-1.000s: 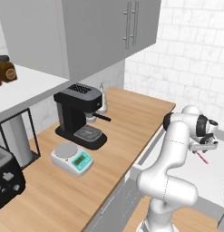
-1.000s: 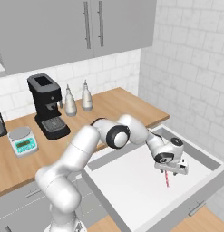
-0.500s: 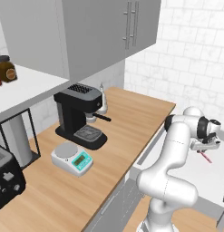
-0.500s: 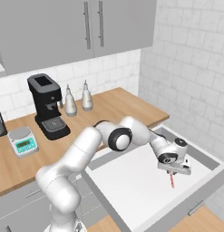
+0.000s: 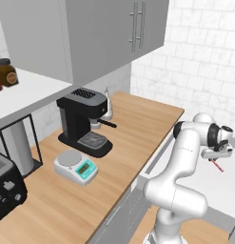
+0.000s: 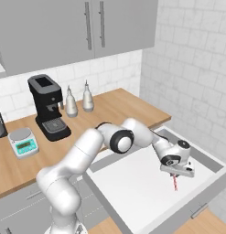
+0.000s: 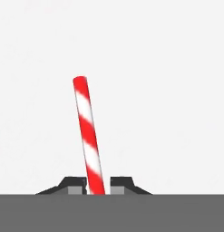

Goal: Take a straw from the drawer in front and place it inside the glass cup on the dining counter.

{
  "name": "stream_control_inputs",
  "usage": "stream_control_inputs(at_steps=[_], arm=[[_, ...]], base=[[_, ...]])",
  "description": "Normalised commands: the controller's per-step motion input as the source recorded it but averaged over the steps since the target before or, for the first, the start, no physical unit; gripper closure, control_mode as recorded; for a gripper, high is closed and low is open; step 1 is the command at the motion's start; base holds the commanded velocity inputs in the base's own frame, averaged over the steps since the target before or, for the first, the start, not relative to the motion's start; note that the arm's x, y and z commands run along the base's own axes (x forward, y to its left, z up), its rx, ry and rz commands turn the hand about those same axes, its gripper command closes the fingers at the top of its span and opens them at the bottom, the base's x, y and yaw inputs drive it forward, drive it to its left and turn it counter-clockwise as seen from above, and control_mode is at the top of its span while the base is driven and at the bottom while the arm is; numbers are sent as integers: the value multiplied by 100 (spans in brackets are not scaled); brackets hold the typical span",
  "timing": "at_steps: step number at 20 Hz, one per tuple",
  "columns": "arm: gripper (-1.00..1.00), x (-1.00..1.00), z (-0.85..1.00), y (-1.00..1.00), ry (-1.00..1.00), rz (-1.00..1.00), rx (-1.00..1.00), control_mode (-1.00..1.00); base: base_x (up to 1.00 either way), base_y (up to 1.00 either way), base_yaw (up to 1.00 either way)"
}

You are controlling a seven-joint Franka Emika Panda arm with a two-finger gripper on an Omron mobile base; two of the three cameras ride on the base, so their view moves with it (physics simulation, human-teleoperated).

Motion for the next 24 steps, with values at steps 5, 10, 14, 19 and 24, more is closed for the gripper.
stream_control_inputs(at_steps=[5,10,14,19,24], arm=[[100,-5,-100,8,0,0,0,-100],[100,-5,-96,4,0,0,0,-100],[100,-10,-49,30,0,3,0,-100],[100,-25,-11,32,0,2,0,-100],[100,-29,0,30,0,0,-1,-100]], base=[[0,0,0],[0,0,0],[0,0,0],[0,0,0],[0,0,0]])
